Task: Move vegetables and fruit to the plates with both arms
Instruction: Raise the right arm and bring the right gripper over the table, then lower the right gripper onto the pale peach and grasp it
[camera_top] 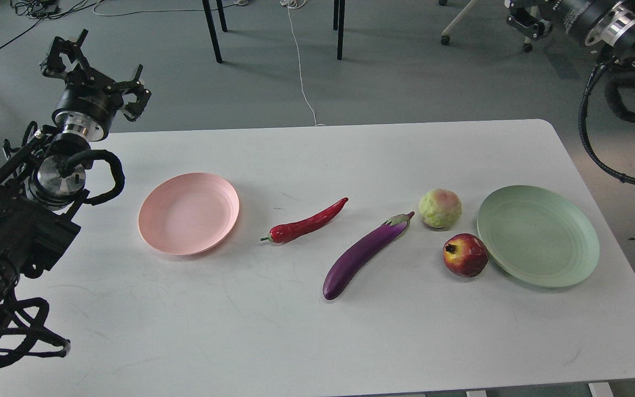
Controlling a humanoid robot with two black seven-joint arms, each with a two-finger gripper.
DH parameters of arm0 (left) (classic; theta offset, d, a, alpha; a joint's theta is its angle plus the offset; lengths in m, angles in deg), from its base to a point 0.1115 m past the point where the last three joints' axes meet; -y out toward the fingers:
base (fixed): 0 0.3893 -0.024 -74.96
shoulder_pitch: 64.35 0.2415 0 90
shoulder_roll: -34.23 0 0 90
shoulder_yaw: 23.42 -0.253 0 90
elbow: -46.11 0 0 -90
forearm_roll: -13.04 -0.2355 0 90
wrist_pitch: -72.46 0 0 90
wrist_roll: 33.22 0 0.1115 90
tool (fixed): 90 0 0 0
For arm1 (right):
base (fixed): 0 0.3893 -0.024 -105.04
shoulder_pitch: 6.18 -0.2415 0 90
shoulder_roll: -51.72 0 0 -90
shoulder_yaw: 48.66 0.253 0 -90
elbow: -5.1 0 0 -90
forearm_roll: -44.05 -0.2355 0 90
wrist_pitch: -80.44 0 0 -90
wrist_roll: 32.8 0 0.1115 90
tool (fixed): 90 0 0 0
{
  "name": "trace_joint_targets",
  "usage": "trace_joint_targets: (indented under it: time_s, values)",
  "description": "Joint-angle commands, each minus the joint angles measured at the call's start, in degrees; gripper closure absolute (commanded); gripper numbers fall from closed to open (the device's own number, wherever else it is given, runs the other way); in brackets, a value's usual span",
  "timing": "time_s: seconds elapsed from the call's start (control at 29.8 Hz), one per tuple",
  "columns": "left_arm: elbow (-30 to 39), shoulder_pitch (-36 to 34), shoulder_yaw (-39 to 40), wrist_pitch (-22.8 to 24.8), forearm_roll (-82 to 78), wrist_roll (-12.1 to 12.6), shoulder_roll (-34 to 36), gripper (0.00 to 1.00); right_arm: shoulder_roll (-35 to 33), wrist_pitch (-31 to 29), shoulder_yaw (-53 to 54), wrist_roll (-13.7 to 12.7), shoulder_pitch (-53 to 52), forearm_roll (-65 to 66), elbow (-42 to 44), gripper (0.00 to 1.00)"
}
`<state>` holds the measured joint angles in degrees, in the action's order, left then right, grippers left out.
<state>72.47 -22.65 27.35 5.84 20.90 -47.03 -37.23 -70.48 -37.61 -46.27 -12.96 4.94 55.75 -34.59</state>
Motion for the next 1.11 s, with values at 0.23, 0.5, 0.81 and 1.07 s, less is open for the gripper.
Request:
trace_joint_targets:
  time_s: [0.23, 0.5, 0.81, 1.07]
  values:
    - [0.3, 0.2, 0.4, 4.2, 0.1, -0.1, 0.4, 0.02, 6.7, 0.1, -25.1, 0.0, -10.3, 31.9, -6.2, 0.02]
    - [0.3, 0.7, 0.5, 4.6, 0.1, -0.1, 0.5, 0.02, 13.0, 2.5, -38.9, 0.2, -12.1, 45.7, -6.5, 0.03]
    - [0.1, 0.9, 0.3, 4.6, 0.1, -0.1, 0.4, 0.02, 17.7, 9.6, -49.8, 1.2, -7.2, 47.5, -3.2, 0.06]
    - [-0.1, 1.0, 0.3, 4.5, 0.1, -0.1, 0.4, 0.02, 17.6, 10.3, -50.9, 2.1, -2.8, 47.5, -0.9, 0.1]
